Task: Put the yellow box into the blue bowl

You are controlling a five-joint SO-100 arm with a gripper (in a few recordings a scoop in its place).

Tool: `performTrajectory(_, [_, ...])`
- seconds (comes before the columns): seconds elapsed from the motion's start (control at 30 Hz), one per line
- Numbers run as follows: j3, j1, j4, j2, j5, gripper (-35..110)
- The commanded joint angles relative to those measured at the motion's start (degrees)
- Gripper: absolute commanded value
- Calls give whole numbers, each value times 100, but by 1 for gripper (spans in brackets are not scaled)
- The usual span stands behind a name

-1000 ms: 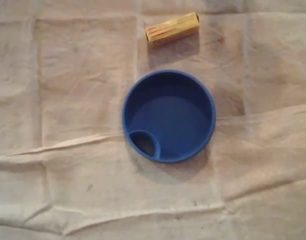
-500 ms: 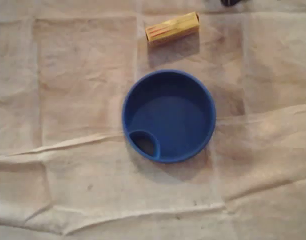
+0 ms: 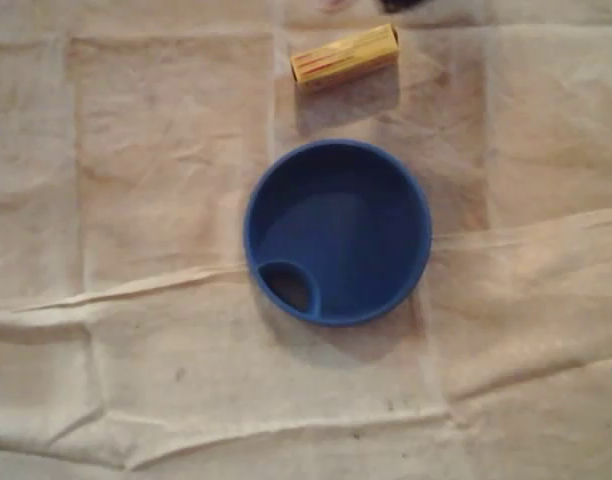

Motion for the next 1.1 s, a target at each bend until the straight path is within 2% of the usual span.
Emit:
performTrajectory(0.0, [-334, 185, -9, 35, -105, 3])
performTrajectory(0.3, [-334, 202, -255, 35, -88, 28])
performTrajectory(0.53, [9, 202, -343, 35, -114, 25])
performTrajectory(0.8, [1055, 220, -1143, 114, -158, 24])
performTrajectory(1.07, [1257, 220, -1538, 44, -176, 24])
